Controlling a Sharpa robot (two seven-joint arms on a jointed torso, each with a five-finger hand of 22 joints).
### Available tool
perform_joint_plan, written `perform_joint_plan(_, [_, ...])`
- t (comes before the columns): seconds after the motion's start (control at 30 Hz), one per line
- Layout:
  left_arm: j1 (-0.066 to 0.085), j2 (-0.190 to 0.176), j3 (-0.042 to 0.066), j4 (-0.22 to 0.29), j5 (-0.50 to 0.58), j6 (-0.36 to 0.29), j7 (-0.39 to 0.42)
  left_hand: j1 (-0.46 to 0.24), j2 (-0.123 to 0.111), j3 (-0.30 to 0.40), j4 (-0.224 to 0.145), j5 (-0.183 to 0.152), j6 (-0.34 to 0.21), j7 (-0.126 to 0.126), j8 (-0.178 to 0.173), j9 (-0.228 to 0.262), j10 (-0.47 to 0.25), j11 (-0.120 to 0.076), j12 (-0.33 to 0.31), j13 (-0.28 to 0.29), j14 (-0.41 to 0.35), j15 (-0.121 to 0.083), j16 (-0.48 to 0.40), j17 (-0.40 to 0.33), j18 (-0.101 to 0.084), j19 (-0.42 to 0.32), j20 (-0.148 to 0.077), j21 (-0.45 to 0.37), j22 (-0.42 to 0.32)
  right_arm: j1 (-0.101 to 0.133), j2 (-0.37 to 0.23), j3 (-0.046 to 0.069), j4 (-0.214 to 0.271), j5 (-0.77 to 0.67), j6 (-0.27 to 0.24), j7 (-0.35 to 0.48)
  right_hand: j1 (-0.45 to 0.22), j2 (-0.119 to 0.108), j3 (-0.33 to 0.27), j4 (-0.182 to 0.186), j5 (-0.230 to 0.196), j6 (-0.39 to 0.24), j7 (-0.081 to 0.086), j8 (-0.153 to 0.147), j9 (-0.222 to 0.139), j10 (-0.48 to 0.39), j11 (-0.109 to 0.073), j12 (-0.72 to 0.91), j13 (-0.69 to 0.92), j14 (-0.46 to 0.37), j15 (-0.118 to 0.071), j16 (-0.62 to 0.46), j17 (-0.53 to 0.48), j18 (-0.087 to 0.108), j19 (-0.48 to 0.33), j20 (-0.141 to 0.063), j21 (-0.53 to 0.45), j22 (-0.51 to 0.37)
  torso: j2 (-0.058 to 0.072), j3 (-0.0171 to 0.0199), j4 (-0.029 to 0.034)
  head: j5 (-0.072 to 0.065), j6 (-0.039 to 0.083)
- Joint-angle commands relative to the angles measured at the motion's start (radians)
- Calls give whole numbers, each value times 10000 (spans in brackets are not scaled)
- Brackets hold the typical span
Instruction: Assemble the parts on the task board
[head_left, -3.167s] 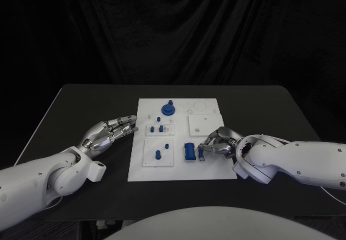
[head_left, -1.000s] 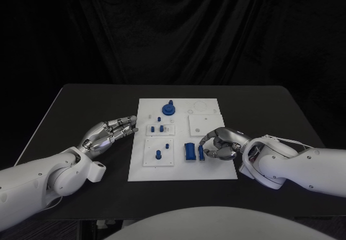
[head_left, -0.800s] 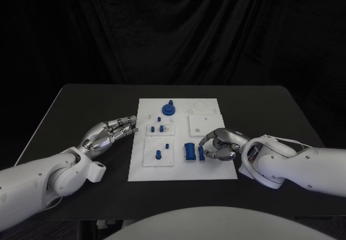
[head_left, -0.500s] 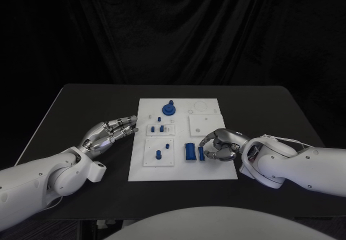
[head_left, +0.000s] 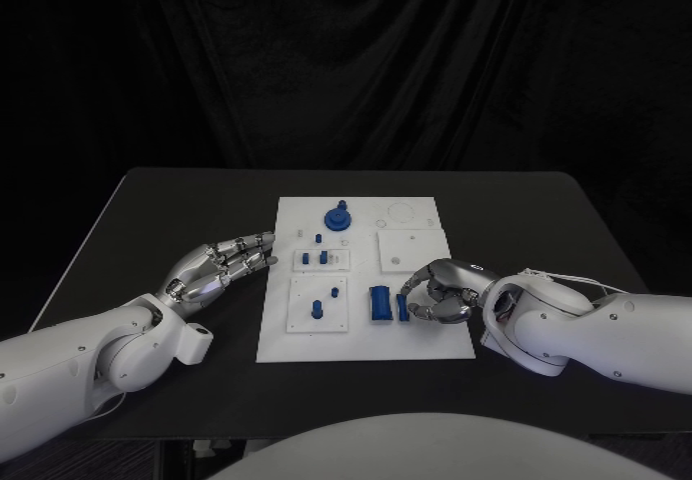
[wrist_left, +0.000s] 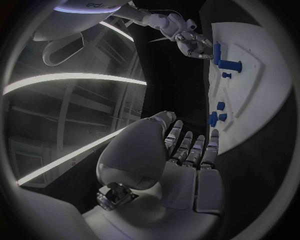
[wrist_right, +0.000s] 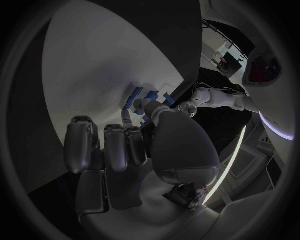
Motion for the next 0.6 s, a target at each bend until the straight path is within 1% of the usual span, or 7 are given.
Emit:
perform_joint_plan(0.03, [-24,17,8,14,42,128,103,43,29,48,-17,47,-24,48,48,-6,-26,53,-42,-4,-2,48,30,2,-86,69,9,46,-11,-53,44,-38,-48,-435,564,-515,-148,29,-8,103,-113,-24,12,-107,-102,231,74,-109,1394,535,95,-114,-72,35,152,78,-144,1850,-3,0,-10,-2,-1])
perform_joint_plan(0.2, [-30,20,8,11,42,120,120,43,29,48,-17,47,-24,48,48,-6,-26,53,-42,-4,-2,48,30,2,-86,69,9,46,-11,-61,118,-38,-116,-561,575,-551,-180,39,-15,162,-200,-136,18,-254,-229,145,54,-182,1265,499,87,-192,-225,63,102,81,-267,1810,-5,3,-8,-6,-1])
perform_joint_plan(0.33, [-34,10,8,20,42,82,171,41,27,54,-17,48,-19,47,49,-5,-24,55,-34,-3,-4,48,29,1,-89,46,9,39,-42,-64,144,-37,-156,-596,318,-408,-201,58,-19,210,-259,-196,20,-333,-302,92,42,-227,1186,471,76,-251,-339,81,70,75,-349,1784,-2,6,1,-10,-1])
perform_joint_plan(0.47, [-36,-70,10,79,42,-91,347,61,8,86,-50,101,24,52,62,5,-14,102,-14,0,-9,65,30,1,-97,-34,1,10,-129,-63,67,-35,-173,-574,-597,169,-402,104,-165,513,-823,-4,-22,-354,-430,120,2,-208,1194,497,42,-241,-299,69,91,49,-317,1797,-12,12,-5,49,-1])
perform_joint_plan(0.5, [-36,-114,11,113,42,-168,399,57,-9,92,-55,103,67,67,73,14,-5,137,4,3,-19,68,25,-1,-99,-80,-5,-7,-175,-62,25,-33,-171,-497,-906,380,-565,124,-288,718,-1202,364,-57,-194,-398,117,25,-212,1173,501,56,-250,-318,66,96,51,-321,1797,-14,13,-7,58,-1])
perform_joint_plan(0.53, [-35,-160,11,156,42,-257,445,53,-26,99,-59,104,99,78,82,20,5,174,24,5,-40,57,12,-5,-96,-132,-13,-26,-226,-59,-22,-31,-168,-356,-1215,599,-612,134,-330,800,-1336,510,-63,-133,-385,50,35,-268,1070,466,64,-323,-472,91,52,56,-439,1759,-17,11,-13,77,-1])
perform_joint_plan(0.6, [-27,-243,12,253,41,-429,525,34,-64,107,-56,98,139,101,92,28,18,229,45,7,-105,2,-26,-16,-65,-241,-44,-64,-319,-35,-118,-26,-176,164,-1801,1104,-675,185,-424,1099,-1648,729,-100,-96,-415,-395,18,-636,460,196,68,-793,-1341,253,-262,72,-1195,1510,-28,12,-21,121,-1])
